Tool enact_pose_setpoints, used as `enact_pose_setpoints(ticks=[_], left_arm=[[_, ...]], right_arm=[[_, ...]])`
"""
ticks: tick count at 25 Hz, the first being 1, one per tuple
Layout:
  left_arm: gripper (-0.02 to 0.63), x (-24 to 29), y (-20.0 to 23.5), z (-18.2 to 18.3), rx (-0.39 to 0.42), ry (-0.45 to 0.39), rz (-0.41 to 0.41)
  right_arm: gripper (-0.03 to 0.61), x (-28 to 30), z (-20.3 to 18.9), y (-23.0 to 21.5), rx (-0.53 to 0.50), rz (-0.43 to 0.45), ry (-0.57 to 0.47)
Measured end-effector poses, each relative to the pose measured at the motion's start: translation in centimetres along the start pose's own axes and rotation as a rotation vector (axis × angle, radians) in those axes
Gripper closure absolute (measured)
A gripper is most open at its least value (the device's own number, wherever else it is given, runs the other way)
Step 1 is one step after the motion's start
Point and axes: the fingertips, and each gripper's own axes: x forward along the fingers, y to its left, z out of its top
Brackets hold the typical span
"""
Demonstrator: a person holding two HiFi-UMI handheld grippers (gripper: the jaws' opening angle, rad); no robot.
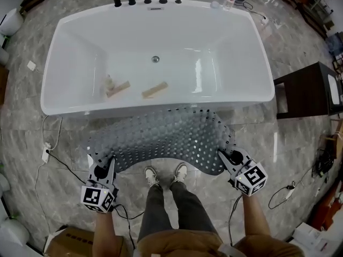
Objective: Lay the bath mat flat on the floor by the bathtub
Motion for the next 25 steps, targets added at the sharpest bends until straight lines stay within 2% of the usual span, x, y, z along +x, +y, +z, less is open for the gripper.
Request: enact_pose_setpoints(ticks=[4,15,25], left_arm=[[0.555,2.2,0.9,-4.0,-0.015,0.045,0.002],[0.555,10.5,4.4,-17.7,-0.026,0.182,-0.008],[0.554,17.1,6.8,-30.0,-0.078,0.231,-0.024]], right_arm=[[0.528,2.9,-3.4,-1.4,0.003,0.02,0.033],[0.528,13.3,-16.7,-5.7,0.042,0.079,0.126],[0.528,20.6,-27.1,-8.8,0.036,0.082,0.169]])
